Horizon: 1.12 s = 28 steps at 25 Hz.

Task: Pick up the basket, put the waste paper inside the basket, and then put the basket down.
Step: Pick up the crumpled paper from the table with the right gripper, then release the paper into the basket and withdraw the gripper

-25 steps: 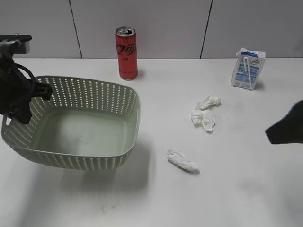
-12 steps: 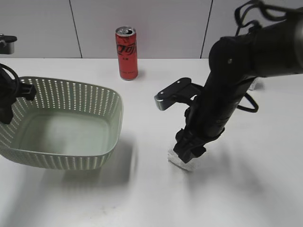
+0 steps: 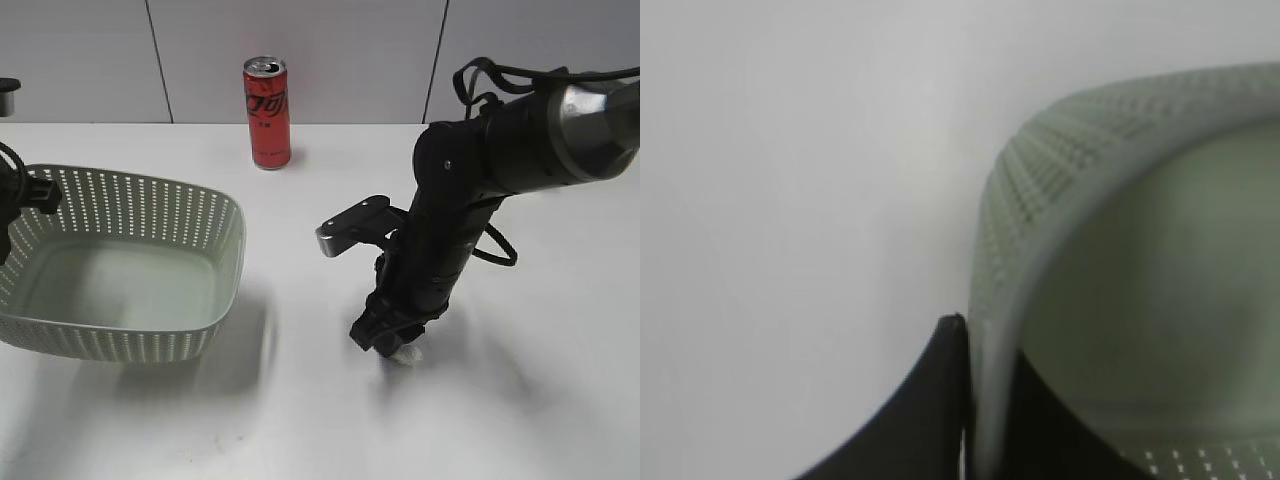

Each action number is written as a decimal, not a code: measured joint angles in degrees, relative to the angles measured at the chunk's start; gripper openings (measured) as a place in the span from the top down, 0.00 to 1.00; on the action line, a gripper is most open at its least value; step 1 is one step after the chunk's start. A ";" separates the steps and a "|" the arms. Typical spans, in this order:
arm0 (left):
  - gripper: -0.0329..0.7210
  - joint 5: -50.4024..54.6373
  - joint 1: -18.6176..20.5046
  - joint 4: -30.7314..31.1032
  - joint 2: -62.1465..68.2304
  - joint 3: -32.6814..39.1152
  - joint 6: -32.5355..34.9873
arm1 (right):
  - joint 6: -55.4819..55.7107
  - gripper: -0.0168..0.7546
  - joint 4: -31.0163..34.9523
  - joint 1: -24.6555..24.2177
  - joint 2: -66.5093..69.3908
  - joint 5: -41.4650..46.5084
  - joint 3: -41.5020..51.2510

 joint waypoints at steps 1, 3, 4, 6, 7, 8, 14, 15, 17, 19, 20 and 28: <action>0.96 0.00 0.00 -0.06 0.00 0.00 0.00 | 0.00 0.78 0.06 0.00 -0.28 0.00 0.12; 0.96 0.00 0.00 -0.05 0.00 0.00 0.00 | 0.06 0.91 0.11 0.00 -2.16 0.05 0.24; 0.96 0.00 0.00 -0.12 0.00 0.00 0.00 | 0.12 0.93 0.18 0.00 -4.18 0.12 0.28; 0.96 0.00 0.00 -0.55 0.00 0.00 0.00 | 0.16 0.93 0.90 0.08 -9.92 0.18 0.08; 0.96 0.00 0.00 -1.24 0.00 0.00 0.10 | -0.32 0.93 1.33 0.27 -12.62 0.23 -0.45; 0.96 0.00 0.00 -2.05 0.13 0.00 0.69 | -1.23 0.93 1.80 0.80 -15.63 0.30 -1.34; 0.96 -0.49 0.00 -9.54 3.00 0.00 3.92 | -4.49 0.93 5.04 9.01 -19.52 -0.57 -11.64; 0.96 -0.49 0.00 -9.91 3.17 0.00 3.99 | -4.62 0.93 5.81 10.40 -17.99 -1.36 -13.31; 0.96 -0.66 0.00 -10.33 3.17 0.00 4.18 | -4.76 0.93 7.16 12.24 -14.43 -2.11 -16.25; 0.96 -0.65 0.00 -10.44 3.17 0.00 4.34 | -4.76 0.87 8.43 13.16 -10.41 -1.91 -19.30; 0.96 -0.65 0.00 -10.47 3.17 0.00 4.39 | -4.76 0.80 8.98 13.22 -8.66 -1.13 -20.69; 0.96 -0.53 0.00 -10.59 3.23 0.00 4.52 | 10.30 0.17 -6.09 10.48 -6.61 7.91 -28.98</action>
